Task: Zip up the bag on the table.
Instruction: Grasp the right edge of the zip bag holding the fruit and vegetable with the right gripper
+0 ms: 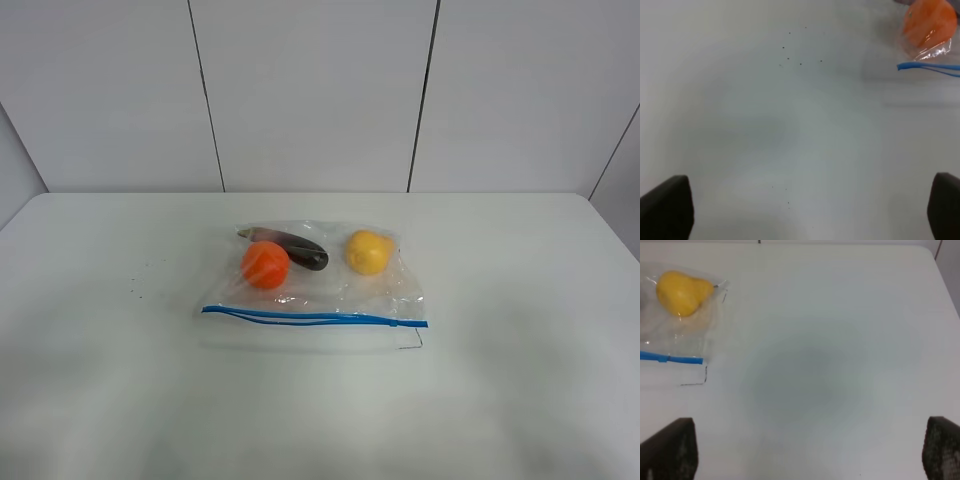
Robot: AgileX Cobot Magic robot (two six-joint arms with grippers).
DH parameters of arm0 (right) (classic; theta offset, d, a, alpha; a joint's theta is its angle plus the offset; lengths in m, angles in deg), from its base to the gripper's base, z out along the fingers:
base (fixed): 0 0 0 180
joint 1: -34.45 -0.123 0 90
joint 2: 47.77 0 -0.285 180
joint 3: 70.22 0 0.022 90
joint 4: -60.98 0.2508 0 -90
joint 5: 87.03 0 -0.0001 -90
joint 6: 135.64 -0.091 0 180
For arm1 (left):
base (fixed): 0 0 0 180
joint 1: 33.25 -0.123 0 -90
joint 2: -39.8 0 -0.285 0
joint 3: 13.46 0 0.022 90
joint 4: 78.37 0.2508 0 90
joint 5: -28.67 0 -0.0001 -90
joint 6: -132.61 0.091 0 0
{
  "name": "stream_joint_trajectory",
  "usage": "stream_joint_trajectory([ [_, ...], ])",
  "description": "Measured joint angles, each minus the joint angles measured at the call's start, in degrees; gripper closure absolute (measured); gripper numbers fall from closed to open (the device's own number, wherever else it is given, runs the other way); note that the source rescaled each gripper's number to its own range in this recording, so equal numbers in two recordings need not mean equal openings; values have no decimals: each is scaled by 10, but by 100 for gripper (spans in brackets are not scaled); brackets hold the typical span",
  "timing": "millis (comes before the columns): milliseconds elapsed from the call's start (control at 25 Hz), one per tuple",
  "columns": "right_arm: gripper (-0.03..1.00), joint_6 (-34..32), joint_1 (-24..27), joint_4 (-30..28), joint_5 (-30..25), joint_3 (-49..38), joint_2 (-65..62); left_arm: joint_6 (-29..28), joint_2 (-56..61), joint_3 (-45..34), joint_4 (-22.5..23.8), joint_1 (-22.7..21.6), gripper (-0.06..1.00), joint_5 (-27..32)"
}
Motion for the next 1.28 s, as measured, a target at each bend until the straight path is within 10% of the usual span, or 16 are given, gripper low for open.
stream_joint_trajectory([
  [880, -3, 3, 0, 13, 6, 10, 11, 0, 0, 0, 0, 0, -3, 0],
  [1280, -3, 40, 0, 106, 86, 57, 326, 0, 0, 0, 1, 0, -3, -1],
])
